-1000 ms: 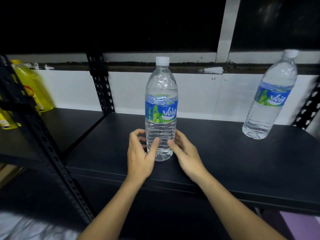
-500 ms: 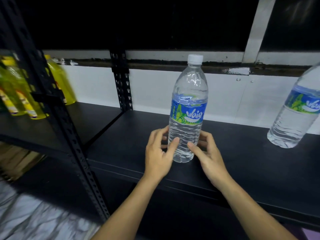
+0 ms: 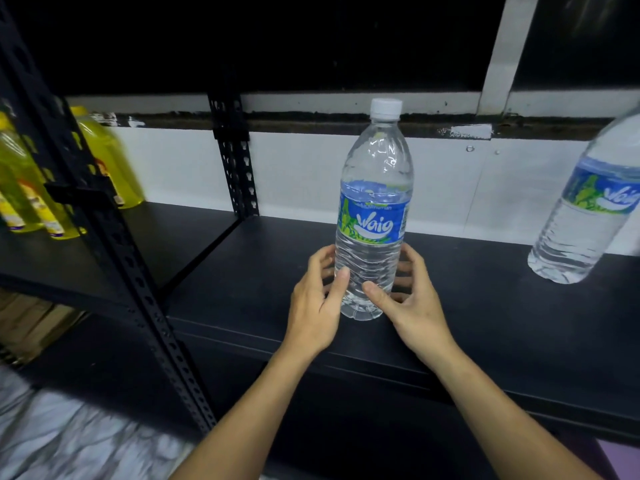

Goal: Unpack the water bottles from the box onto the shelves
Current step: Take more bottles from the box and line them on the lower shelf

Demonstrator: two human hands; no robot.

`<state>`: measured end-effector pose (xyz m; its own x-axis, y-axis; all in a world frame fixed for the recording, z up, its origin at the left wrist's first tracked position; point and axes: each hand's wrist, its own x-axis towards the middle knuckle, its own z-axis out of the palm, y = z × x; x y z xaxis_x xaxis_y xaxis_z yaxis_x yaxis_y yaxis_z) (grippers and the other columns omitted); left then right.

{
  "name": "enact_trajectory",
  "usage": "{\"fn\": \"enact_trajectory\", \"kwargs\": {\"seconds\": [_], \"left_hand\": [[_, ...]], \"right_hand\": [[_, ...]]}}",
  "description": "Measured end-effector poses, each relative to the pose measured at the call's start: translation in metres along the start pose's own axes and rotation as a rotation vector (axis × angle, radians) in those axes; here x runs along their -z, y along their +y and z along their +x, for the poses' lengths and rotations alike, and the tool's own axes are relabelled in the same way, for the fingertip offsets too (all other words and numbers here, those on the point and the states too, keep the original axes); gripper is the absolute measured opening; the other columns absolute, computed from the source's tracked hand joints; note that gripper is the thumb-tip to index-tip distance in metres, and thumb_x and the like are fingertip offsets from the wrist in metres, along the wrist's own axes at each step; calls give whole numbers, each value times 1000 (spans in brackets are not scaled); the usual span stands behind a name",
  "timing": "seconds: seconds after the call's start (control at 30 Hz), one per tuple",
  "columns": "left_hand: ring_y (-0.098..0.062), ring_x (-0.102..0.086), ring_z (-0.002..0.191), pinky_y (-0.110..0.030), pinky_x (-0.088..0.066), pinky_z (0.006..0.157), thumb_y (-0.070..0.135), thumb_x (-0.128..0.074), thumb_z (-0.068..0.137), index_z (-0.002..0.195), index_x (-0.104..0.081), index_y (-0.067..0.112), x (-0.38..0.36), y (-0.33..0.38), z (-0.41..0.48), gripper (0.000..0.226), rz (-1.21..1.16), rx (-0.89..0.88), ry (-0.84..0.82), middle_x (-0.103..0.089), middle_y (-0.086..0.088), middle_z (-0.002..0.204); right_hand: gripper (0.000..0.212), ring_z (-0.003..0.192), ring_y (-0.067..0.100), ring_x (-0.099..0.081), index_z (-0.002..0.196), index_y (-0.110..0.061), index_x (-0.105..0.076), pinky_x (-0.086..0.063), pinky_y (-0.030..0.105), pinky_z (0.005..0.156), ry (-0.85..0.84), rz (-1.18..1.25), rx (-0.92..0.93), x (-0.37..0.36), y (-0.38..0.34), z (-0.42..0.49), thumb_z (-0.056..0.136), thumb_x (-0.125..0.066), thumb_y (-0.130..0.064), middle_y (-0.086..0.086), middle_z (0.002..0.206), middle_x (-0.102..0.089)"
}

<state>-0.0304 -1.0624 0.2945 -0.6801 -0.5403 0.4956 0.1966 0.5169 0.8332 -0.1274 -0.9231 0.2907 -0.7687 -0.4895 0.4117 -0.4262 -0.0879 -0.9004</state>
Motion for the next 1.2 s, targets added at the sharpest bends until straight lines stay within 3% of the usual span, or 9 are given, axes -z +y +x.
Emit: {"fn": "enact_trajectory", "kwargs": {"seconds": [0.13,0.3,0.43,0.63,0.73,0.93,1.07,1.13,1.2], "left_hand": [[2,-59,122,-8,-46,92,29,-54,105,154,-41,26,1,1,0,51,19,-26,-43,-63,12,136],[-4,-57,129,-31,-52,102,44,-53,103,158,-27,41,1,-3,0,60,110,-48,-68,-55,14,146],[-2,-60,124,-29,-53,101,40,-53,104,157,-28,42,1,-2,0,58,163,-34,-60,-58,12,143],[8,-61,118,-16,-50,99,47,-54,101,157,-29,45,1,8,-4,61,87,2,-110,-60,18,140],[8,-65,110,-10,-52,87,44,-63,97,153,-39,41,-4,13,-5,61,30,49,-93,-67,19,127],[5,-68,108,-28,-58,92,46,-65,96,141,-47,42,-7,12,-6,49,22,76,-87,-71,20,116],[4,-66,111,-18,-54,90,49,-70,90,142,-45,44,3,19,0,58,5,122,-200,-68,18,122],[0,-67,114,-13,-52,88,41,-77,87,143,-45,42,11,22,7,64,-42,162,-294,-68,12,125],[-5,-69,114,-17,-54,93,29,-83,83,142,-46,41,16,23,12,71,-80,179,-373,-69,6,127]], "right_hand": [[69,116,2,-64,137,-45,-53,-56,31,91,6,-5,17,-1,0,0,78,-87,-39,-11,132,-63],[71,126,2,-61,144,-31,-50,-51,39,108,-54,76,-29,1,-3,-2,82,-85,-29,-16,132,-68],[70,127,7,-62,144,-35,-49,-50,39,109,-82,100,-56,4,-2,-2,83,-85,-33,-14,132,-68],[68,127,8,-62,147,-30,-50,-54,24,100,-110,168,-68,15,-3,-9,86,-80,-21,-8,135,-67],[66,124,10,-64,141,-34,-54,-56,32,99,-62,149,-68,18,0,-11,84,-84,-21,-8,130,-70],[68,121,12,-66,140,-33,-55,-59,36,97,-17,150,-67,21,0,-11,81,-87,-23,-7,127,-71],[68,130,7,-60,148,-25,-51,-53,20,98,-94,172,-69,24,-5,-17,88,-80,-14,-9,136,-68],[71,131,4,-59,150,-24,-49,-51,16,98,-120,167,-66,28,-7,-20,88,-80,-12,-10,139,-66],[72,132,6,-59,151,-23,-48,-51,16,99,-114,154,-55,31,-8,-22,88,-80,-12,-9,140,-66]]}}
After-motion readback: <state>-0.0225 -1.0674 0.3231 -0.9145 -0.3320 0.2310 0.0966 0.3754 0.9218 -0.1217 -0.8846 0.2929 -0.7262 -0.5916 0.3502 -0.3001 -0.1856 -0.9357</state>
